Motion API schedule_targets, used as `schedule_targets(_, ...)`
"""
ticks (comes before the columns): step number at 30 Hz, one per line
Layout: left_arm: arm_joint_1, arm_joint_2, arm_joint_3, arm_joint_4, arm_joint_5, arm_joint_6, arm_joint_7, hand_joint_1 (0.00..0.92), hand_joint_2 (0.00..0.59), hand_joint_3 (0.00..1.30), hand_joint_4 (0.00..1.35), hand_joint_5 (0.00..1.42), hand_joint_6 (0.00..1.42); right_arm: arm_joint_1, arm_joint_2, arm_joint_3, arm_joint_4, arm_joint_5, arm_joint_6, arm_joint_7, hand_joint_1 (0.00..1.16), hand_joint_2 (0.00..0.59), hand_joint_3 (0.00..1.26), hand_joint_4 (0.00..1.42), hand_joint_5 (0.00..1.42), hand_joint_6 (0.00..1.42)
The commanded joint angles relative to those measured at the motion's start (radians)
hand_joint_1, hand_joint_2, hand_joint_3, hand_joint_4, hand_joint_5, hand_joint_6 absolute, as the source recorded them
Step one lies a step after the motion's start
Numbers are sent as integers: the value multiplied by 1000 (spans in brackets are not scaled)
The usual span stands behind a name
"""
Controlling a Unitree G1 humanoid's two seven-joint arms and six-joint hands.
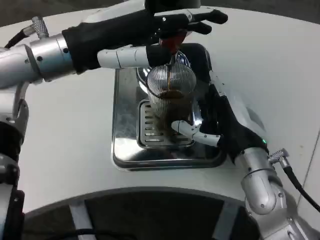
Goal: Grasp the cup under the faucet to collect the drink, then remove the cup.
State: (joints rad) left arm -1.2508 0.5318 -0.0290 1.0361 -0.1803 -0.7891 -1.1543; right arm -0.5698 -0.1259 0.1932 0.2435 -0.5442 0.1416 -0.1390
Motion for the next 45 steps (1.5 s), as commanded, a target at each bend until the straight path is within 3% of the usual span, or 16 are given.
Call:
schedule_targets(1, 45, 9, -27, 25, 60, 7, -21, 0, 38, 106, 0, 70, 0, -7, 2, 2, -21, 12, -11, -6, 486, 181, 0, 0, 0, 0)
schedule_targets(20, 42, 4, -40, 26, 62, 4, -5, 0, 38, 106, 0, 71, 0, 18, 5, 10, -107, 41, 24, 51, 434, 172, 0, 0, 0, 0)
schedule_targets(45, 38, 10, -39, 38, 61, 9, 7, 0, 38, 107, 0, 74, 0, -20, 16, 7, -32, 64, 20, 30, 444, 166, 0, 0, 0, 0)
